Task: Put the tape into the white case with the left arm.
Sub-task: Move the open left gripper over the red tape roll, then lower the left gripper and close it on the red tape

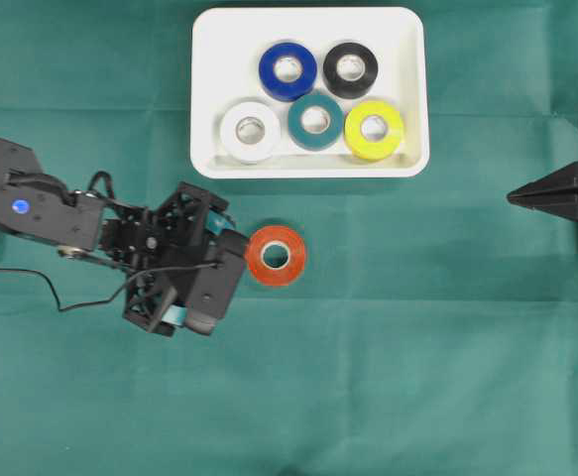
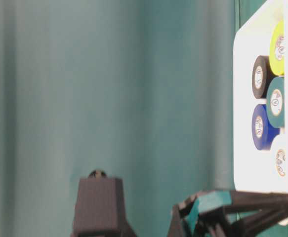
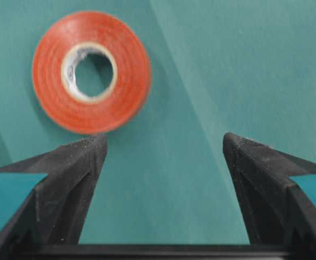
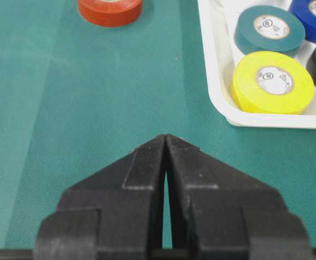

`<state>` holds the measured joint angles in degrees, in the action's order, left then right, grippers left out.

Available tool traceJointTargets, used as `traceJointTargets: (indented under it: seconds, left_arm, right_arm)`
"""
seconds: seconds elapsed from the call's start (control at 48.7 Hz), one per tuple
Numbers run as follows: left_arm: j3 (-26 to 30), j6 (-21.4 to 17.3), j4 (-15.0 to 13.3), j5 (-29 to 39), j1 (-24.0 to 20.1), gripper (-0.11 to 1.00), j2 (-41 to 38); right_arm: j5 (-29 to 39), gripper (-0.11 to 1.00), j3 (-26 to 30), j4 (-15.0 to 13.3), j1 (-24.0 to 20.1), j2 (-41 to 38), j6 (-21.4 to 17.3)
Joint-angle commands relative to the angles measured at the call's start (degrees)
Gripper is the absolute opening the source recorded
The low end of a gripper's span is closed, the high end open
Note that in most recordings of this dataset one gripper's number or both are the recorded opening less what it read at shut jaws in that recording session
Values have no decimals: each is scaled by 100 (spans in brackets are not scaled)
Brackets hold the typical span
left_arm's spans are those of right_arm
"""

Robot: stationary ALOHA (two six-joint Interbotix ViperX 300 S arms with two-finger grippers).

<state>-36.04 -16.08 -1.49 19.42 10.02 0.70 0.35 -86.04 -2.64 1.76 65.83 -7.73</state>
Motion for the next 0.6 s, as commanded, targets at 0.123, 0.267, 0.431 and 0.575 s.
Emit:
traceJointTargets:
  seconds: [0.123, 0.267, 0.431, 0.575]
  left_arm:
    - [527, -35, 0, -26, 18, 87, -369]
    - [721, -35, 9, -9, 18, 87, -589]
    - [817, -35, 9, -9, 18, 87, -756]
    - [853, -35, 18, -9, 18, 87, -817]
  right_arm:
    - [-62, -9, 62, -9, 9, -35, -9]
    - [-62, -9, 53, -9, 9, -35, -9]
    - [-62, -9, 53, -9, 9, -35, -9]
    - [-62, -9, 53, -9, 9, -35, -9]
